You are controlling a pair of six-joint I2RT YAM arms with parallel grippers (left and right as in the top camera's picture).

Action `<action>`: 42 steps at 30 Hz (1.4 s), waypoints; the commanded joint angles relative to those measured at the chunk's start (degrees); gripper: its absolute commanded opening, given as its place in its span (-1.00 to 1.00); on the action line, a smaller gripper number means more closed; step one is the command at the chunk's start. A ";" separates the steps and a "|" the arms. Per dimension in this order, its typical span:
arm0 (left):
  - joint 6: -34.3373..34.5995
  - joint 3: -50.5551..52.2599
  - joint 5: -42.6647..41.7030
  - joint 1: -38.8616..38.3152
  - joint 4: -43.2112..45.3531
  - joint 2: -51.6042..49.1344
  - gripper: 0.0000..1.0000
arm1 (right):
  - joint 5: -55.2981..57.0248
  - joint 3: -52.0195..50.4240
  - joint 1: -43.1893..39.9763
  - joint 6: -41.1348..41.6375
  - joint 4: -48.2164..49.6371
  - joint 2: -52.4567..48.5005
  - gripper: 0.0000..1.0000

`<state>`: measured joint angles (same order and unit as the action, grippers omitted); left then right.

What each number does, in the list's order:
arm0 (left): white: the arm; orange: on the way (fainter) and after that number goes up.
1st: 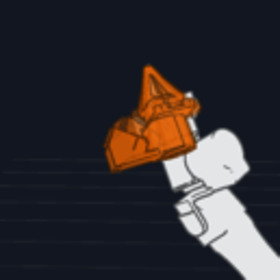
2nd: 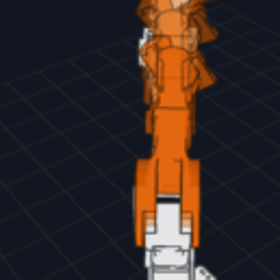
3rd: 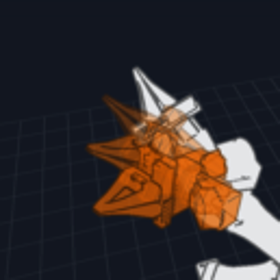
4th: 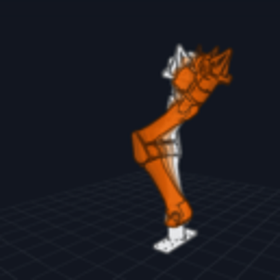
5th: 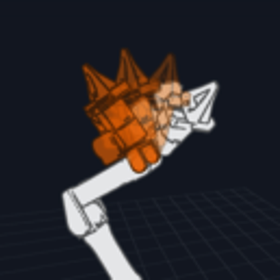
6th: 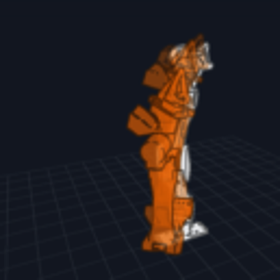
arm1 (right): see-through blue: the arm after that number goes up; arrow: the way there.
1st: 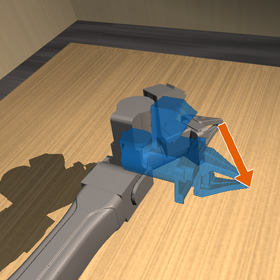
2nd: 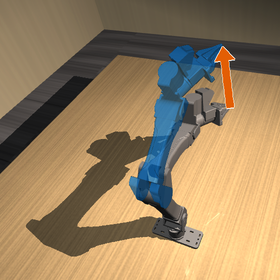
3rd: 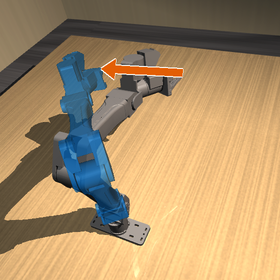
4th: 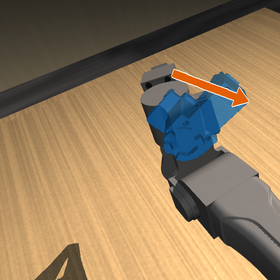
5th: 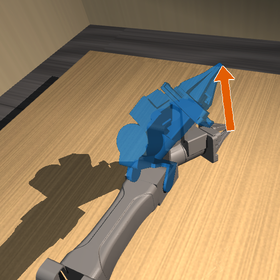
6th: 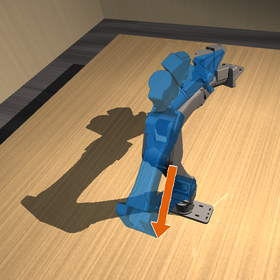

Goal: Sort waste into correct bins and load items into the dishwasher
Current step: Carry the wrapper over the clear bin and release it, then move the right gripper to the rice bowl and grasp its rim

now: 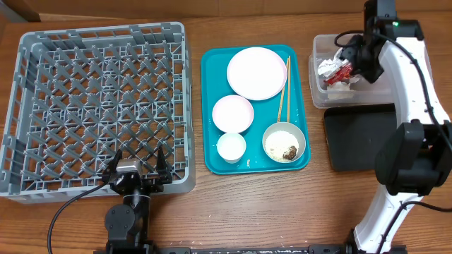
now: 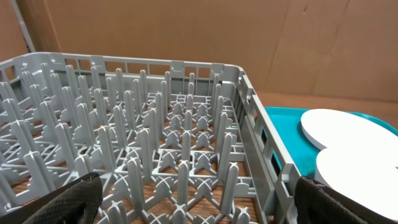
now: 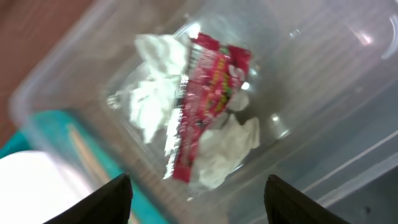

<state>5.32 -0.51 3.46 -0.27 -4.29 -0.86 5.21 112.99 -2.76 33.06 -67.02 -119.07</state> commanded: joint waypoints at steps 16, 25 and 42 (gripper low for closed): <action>-1.51 0.24 -0.31 0.35 0.11 0.59 0.99 | -10.45 5.90 14.53 -8.04 -19.23 14.49 0.40; -1.51 0.24 -0.31 0.35 0.11 0.59 1.00 | -4.83 -0.92 24.30 -8.00 -19.98 14.43 0.40; -1.51 0.24 -0.31 0.35 0.11 0.59 1.00 | -5.51 -28.98 33.38 -11.17 -0.52 14.43 0.06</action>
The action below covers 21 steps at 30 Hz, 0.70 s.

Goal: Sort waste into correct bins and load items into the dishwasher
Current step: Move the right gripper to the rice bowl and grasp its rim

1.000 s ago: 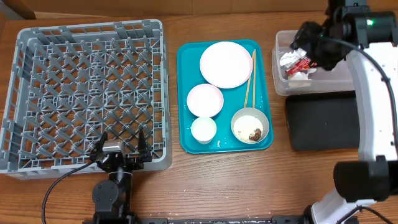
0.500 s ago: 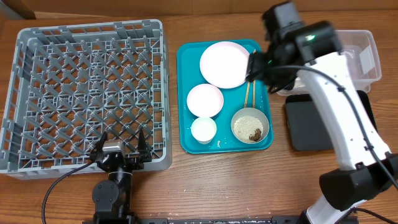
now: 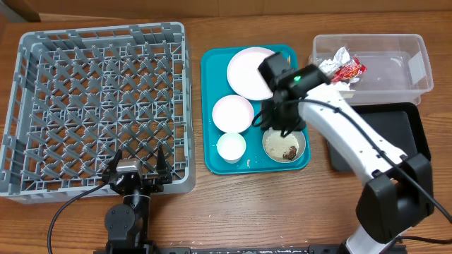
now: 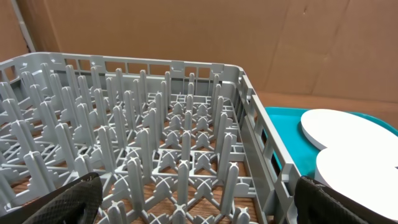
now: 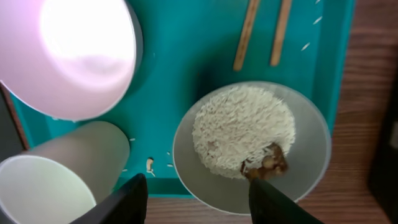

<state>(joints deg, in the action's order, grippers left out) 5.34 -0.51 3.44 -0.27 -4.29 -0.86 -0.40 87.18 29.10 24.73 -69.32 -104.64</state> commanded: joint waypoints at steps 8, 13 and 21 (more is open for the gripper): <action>-1.53 0.24 -0.28 0.35 0.11 0.59 1.00 | 0.33 -10.08 4.57 -6.21 7.72 0.00 -0.01; -1.53 0.24 -0.28 0.35 0.11 0.59 0.99 | 0.09 -13.29 4.59 -6.60 11.30 0.00 -0.12; -1.53 0.24 -0.28 0.35 0.11 0.59 1.00 | -1.36 -15.56 4.61 -6.62 14.38 0.00 -0.37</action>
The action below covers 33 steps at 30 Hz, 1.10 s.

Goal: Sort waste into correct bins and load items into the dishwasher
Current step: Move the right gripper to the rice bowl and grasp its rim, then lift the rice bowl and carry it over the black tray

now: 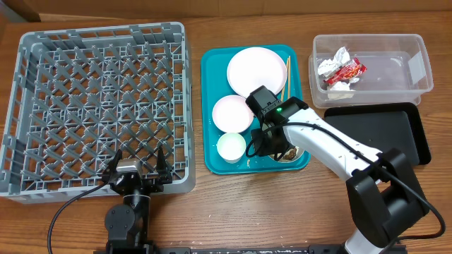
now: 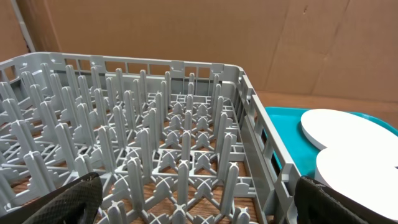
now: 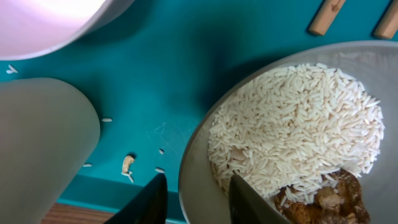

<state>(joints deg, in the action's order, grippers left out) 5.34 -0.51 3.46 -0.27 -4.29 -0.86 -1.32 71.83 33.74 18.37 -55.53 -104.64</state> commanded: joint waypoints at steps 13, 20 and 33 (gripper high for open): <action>-1.53 0.24 -0.31 0.35 0.11 0.59 1.00 | 0.17 -1.70 -0.04 -0.63 2.38 0.00 -0.67; -1.53 0.24 -0.31 0.35 0.11 0.59 1.00 | 0.15 -1.70 -0.04 -0.61 2.56 0.00 -0.92; -1.53 0.24 -0.31 0.35 0.11 0.59 0.99 | 0.37 8.39 -0.11 1.33 -8.04 0.20 -0.92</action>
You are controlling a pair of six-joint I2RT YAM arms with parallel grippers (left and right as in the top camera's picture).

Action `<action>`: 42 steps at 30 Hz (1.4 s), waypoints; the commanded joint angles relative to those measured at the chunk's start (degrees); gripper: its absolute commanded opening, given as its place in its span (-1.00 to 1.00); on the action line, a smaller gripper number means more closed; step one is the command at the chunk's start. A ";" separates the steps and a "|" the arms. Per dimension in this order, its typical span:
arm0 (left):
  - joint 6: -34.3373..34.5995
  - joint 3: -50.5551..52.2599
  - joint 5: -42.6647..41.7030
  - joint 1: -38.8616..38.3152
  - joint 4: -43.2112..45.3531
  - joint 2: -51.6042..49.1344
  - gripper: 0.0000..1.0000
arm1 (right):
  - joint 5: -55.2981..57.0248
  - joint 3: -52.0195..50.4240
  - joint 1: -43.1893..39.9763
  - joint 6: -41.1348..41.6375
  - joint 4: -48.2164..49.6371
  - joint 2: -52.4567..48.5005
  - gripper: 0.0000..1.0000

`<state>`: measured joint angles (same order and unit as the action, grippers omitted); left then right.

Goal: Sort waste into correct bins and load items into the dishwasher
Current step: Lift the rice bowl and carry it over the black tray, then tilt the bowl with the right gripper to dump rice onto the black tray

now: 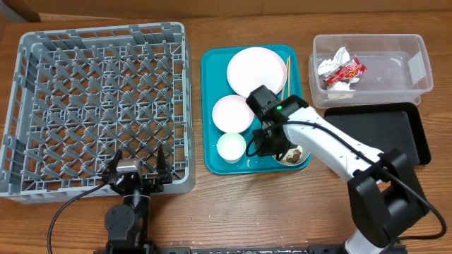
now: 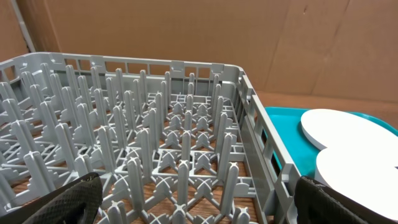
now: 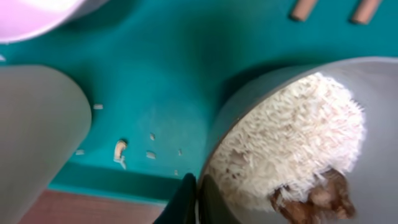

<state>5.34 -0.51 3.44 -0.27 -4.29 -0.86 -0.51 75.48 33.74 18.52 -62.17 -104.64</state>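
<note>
A grey bowl of rice [image 3: 292,143] with brown scraps sits at the front right of the teal tray [image 1: 212,77]. My right gripper [image 3: 198,198] is shut on the bowl's left rim; overhead it shows as the right gripper [image 1: 272,144] over the bowl [image 1: 293,153]. On the tray also lie a large white plate [image 1: 256,72], a pink-white small plate [image 1: 232,113], a white cup [image 1: 230,146] and chopsticks [image 1: 284,88]. The grey dishwasher rack [image 1: 99,99] fills the left. My left gripper [image 2: 199,199] stands open at the rack's front edge, holding nothing.
A clear plastic bin [image 1: 371,67] at the back right holds a red wrapper [image 1: 344,70] and crumpled tissue. A black tray [image 1: 378,134] lies in front of it. Loose rice grains [image 3: 121,152] are scattered on the teal tray beside the cup [image 3: 37,130].
My right gripper, which was open astride the bowl's left rim, has shut on that rim. The left arm has not moved.
My right gripper was open over the clear bin with the wrapper and tissue in it. Then it was above the teal tray near the rice bowl. Then it was low at the bowl's left rim, open, and now it is shut on the rim.
</note>
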 commanded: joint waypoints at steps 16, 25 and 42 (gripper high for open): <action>-1.53 0.24 -0.28 0.35 0.11 0.59 1.00 | -0.39 22.27 -2.69 0.94 -19.30 1.51 -0.92; -1.53 0.24 -0.28 0.35 0.11 0.59 1.00 | -0.48 22.27 -9.84 -1.27 -21.62 7.80 -0.92; -1.53 0.24 -0.28 0.35 0.11 0.59 1.00 | -20.33 21.97 -35.47 -19.63 -22.97 10.99 -0.92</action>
<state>5.34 -0.51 3.44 -0.27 -4.29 -0.86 -13.26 95.92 1.19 4.36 -85.45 -94.78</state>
